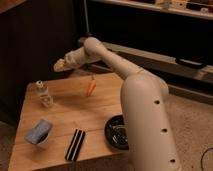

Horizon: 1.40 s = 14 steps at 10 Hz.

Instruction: Knock the bottle over

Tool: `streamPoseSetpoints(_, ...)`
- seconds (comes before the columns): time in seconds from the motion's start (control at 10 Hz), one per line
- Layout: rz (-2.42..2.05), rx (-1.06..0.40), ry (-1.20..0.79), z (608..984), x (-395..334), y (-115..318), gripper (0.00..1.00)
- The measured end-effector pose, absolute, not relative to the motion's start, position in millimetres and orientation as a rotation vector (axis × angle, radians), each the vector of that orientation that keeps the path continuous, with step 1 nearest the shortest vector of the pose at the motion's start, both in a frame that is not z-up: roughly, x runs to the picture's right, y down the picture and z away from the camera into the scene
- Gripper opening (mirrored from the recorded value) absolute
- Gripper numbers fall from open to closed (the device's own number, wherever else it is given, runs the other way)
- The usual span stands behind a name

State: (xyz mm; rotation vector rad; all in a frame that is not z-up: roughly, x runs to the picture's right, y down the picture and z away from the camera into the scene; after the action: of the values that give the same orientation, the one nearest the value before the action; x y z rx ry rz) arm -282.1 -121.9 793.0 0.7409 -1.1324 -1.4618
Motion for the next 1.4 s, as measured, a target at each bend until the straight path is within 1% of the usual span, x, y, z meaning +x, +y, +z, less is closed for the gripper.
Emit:
streamPoseSetpoints(0.4, -1.475, 0.754, -1.151, 795, -302, -124, 0.00)
streamPoseSetpoints(0.7, -1.490, 0.722, -1.184, 806, -317, -124, 0.00)
streamPoseSetpoints(1.0, -1.500, 0.695, -1.226, 818, -338, -114, 0.00)
streamPoseSetpoints(1.4, -1.514, 0.675, -1.274, 821, -361, -98, 0.00)
